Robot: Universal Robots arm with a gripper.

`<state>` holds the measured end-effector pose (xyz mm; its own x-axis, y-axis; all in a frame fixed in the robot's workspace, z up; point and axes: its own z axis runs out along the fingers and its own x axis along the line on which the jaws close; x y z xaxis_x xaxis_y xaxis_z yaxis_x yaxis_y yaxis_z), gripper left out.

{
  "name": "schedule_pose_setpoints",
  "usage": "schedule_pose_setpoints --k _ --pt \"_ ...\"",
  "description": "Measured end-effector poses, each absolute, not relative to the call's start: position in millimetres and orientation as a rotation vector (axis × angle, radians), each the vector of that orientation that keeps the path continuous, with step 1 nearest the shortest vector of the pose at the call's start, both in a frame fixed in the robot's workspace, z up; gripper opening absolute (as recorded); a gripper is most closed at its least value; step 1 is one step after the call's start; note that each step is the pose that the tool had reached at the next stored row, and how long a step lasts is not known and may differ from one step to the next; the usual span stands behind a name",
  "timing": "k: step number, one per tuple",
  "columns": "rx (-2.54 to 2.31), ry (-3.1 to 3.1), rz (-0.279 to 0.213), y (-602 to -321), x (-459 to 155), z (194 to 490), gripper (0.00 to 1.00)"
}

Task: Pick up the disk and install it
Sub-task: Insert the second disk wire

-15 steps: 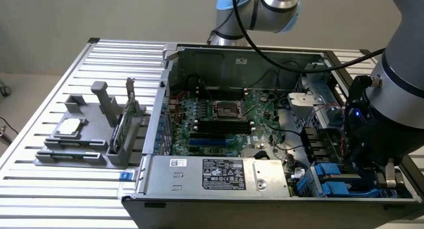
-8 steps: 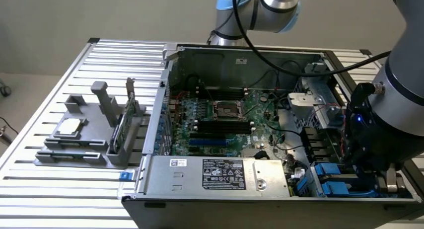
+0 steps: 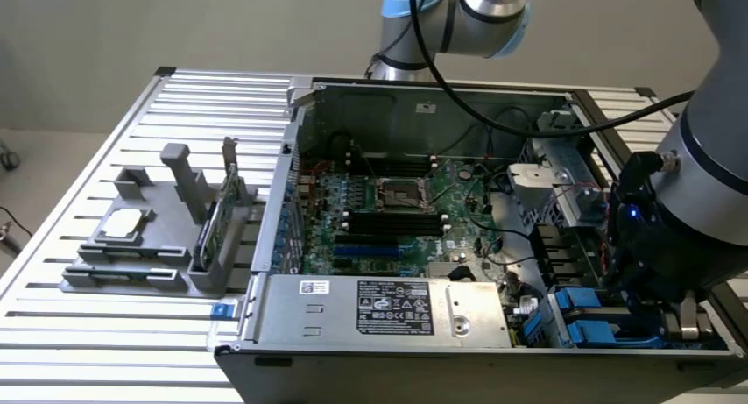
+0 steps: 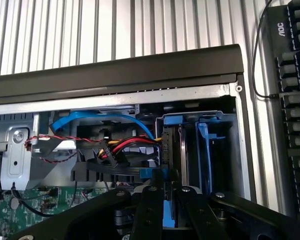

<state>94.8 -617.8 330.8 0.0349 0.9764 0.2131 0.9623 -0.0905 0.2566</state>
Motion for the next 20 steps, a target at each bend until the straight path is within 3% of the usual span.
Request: schedule_pose_setpoints --k 20 --pt "2.216 2.117 0.535 -622.7 96.8 329.4 0.16"
